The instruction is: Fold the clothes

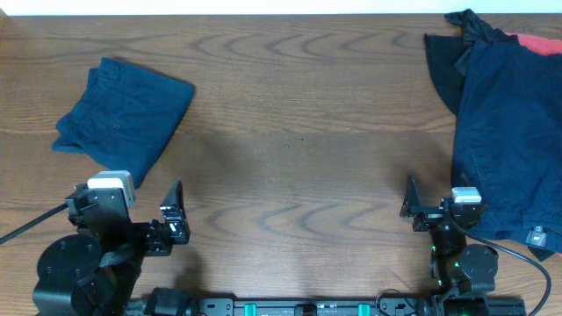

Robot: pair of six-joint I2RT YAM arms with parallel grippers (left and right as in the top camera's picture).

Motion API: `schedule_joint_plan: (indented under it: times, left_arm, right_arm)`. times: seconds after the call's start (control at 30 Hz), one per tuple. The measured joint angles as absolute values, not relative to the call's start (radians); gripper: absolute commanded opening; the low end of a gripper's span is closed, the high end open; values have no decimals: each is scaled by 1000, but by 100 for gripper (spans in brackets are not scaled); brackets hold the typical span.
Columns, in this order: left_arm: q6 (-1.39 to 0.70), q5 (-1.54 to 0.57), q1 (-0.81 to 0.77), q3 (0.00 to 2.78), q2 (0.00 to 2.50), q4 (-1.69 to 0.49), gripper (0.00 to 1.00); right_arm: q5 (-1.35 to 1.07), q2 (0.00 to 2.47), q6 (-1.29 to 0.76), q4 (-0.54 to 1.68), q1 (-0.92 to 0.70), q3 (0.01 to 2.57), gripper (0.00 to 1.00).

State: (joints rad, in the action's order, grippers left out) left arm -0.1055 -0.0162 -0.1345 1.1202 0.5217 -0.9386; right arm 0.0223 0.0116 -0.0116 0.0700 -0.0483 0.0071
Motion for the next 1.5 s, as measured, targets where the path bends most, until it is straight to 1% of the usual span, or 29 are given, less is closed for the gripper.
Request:
schedule_joint_plan:
  times: [1.2, 1.33, 1.5]
  left_arm:
    - [-104, -16, -134, 1120, 522, -958, 98]
    - [-99, -15, -95, 1118, 521, -1056, 98]
    - [-93, -2, -3, 1007, 473, -1026, 98]
  right_arm:
    - [22, 12, -10, 70, -48, 7, 99]
    - [22, 12, -10, 70, -48, 7, 99]
    - [22, 12, -10, 70, -48, 7, 99]
